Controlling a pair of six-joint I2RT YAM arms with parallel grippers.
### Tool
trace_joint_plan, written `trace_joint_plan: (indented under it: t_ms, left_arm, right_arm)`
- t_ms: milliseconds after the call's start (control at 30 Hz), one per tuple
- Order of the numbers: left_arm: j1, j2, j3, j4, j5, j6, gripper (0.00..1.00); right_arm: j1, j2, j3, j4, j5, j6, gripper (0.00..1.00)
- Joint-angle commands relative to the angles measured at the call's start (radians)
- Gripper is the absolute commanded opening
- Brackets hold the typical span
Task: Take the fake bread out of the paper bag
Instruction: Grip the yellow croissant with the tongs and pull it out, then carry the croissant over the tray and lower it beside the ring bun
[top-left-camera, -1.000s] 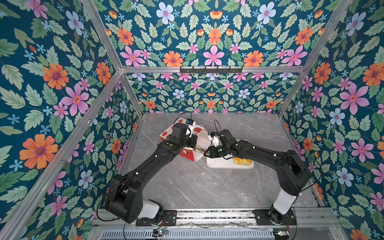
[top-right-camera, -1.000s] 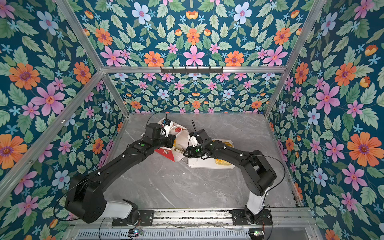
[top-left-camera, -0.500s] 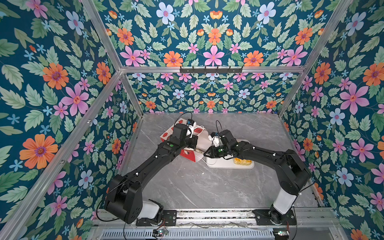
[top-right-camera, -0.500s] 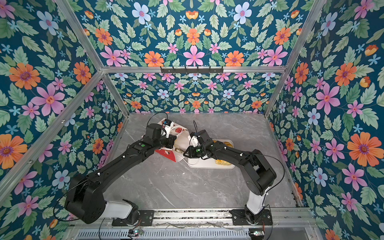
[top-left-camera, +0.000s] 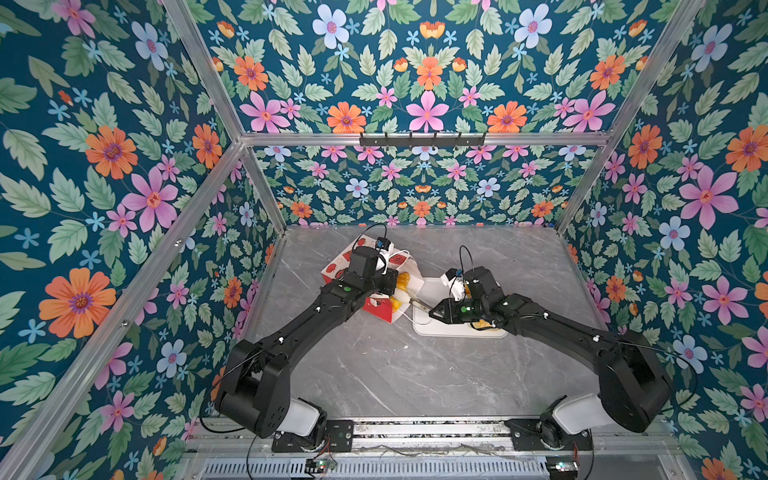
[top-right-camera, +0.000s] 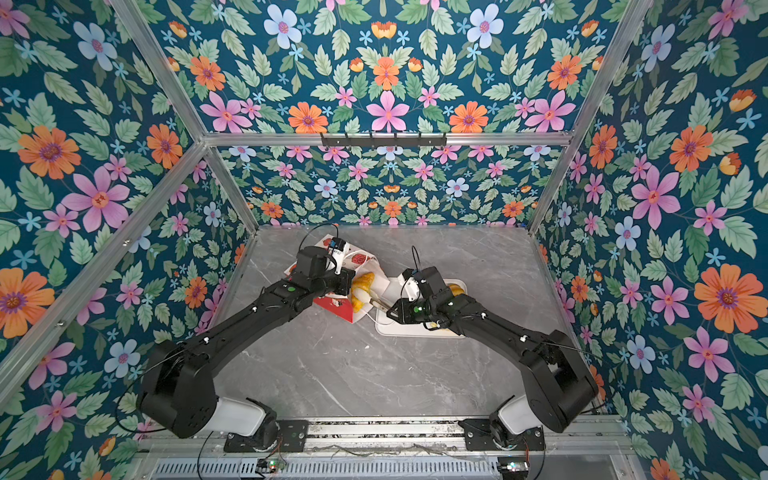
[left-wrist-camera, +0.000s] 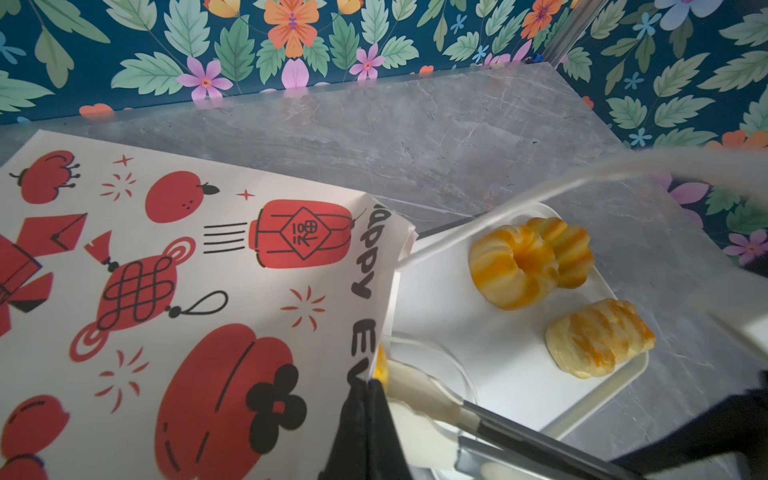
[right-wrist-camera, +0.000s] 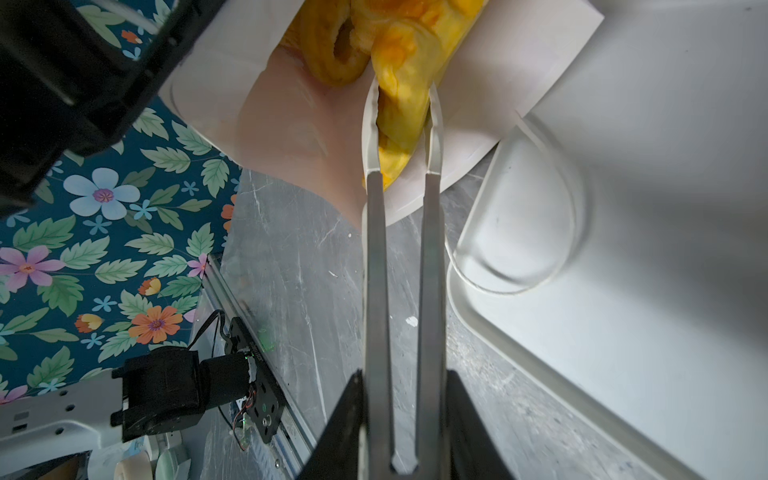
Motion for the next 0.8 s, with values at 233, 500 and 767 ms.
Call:
trace_joint_plan:
  t_ms: [233, 500, 767]
  left_arm:
    - [0.001, 0.018, 0.012, 0.041, -0.043, -0.020, 0.00]
    - [0.003, 0.020, 0.006, 0.048, -0.074, -0.028, 0.00]
    - [0.025, -0.028, -0.033, 0.041, -0.092, -0.028, 0.00]
  right_arm:
    - [-0.036, -0.228, -0.096, -0.109, 0.025, -0.038, 0.21]
    - [-0.079, -0.408, -0.144, -0.264, 0.081, -0.075, 0.21]
    - [-0.127, -0.436, -0.164, -0.374, 0.047, -0.145, 0.21]
